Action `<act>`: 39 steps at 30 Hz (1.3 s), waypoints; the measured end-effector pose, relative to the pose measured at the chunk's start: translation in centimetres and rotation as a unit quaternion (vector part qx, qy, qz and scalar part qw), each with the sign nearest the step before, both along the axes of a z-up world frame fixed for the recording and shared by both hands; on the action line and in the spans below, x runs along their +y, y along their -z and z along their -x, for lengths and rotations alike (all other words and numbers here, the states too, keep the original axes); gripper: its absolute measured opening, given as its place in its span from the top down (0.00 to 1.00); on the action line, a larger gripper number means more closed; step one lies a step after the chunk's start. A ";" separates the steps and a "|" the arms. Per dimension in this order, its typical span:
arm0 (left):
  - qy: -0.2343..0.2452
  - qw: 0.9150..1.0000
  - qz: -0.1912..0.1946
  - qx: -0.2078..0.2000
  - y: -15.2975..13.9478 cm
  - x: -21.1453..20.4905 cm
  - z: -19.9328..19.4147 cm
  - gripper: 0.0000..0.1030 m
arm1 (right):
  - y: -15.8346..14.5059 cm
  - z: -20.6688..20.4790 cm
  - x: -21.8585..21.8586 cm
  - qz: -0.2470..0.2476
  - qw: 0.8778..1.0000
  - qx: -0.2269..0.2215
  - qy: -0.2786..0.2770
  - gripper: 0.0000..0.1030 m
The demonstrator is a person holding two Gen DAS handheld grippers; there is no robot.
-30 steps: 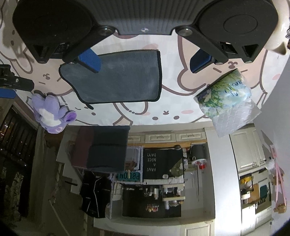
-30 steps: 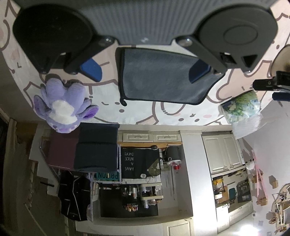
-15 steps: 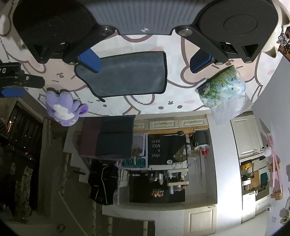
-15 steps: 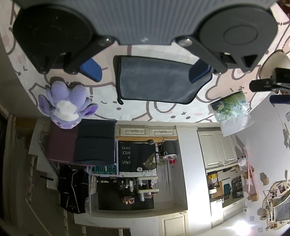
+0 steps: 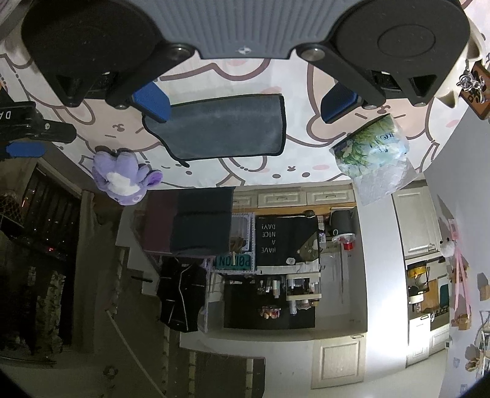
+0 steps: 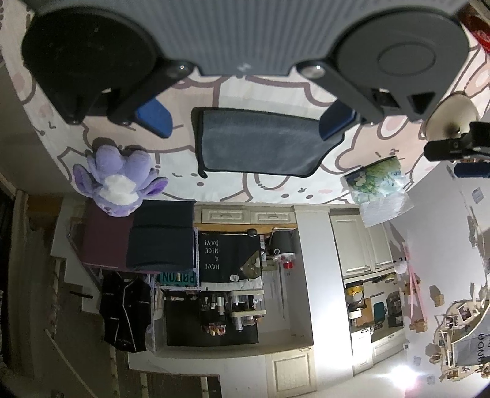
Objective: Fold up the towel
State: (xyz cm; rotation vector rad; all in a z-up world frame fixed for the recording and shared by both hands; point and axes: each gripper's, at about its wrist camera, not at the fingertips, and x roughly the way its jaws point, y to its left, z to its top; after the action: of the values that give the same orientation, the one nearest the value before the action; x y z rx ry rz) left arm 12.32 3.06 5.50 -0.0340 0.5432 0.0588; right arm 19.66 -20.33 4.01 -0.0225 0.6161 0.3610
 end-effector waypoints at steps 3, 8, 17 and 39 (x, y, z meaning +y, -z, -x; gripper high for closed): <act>0.005 1.000 0.003 -0.002 0.0 -0.1 1.0 0.00 | -0.1 1.2 -0.3 0.003 1.000 -0.008 -0.001 0.00; 0.010 1.000 -0.001 -0.005 0.2 -0.3 2.6 0.00 | -0.4 3.4 -0.9 0.002 1.000 -0.012 -0.002 0.00; 0.026 1.000 0.003 -0.003 1.1 -1.0 5.0 0.00 | -0.2 6.9 -1.5 0.008 1.000 -0.020 0.000 0.00; 0.057 0.998 -0.004 -0.008 3.0 -3.0 9.3 0.00 | 1.1 13.1 -1.9 0.032 0.999 -0.029 -0.005 0.00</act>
State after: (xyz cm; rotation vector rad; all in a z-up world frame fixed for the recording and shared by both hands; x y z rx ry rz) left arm 3.06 0.09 2.47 0.0038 0.5276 -0.0497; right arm 6.52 -22.19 2.92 -0.0978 0.5702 0.3498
